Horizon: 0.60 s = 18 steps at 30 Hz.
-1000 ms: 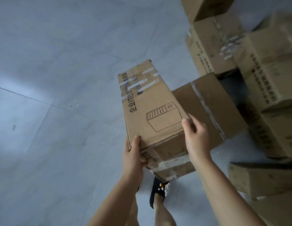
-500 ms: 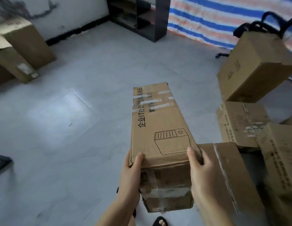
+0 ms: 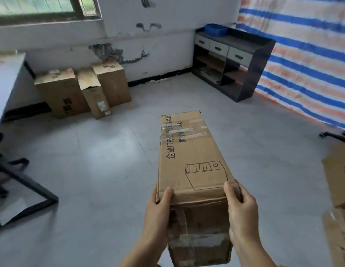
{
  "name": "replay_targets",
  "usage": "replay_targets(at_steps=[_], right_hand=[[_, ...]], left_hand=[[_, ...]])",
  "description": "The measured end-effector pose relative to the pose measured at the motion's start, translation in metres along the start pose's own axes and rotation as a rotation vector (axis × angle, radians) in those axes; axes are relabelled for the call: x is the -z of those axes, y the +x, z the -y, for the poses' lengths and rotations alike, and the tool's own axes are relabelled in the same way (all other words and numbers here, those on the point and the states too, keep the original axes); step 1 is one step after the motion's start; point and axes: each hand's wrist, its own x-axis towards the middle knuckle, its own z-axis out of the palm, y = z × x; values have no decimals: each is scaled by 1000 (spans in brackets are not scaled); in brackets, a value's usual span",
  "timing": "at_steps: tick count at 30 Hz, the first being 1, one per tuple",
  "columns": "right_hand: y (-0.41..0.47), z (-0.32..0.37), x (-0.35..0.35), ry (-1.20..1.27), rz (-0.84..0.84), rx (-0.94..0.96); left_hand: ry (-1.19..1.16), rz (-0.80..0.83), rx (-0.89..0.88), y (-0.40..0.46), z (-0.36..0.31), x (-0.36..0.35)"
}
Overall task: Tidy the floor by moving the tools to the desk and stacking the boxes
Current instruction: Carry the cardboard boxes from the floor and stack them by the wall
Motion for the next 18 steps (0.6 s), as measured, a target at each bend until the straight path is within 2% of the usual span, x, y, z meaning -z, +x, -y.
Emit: replay_targets(at_steps=[9, 18], right_hand=[[82, 48, -137, 1, 73, 20], [242, 73, -242, 7, 187, 60]], left_hand=[[-19, -59, -118, 125, -81, 26], [-71, -143, -177, 281, -137, -21]])
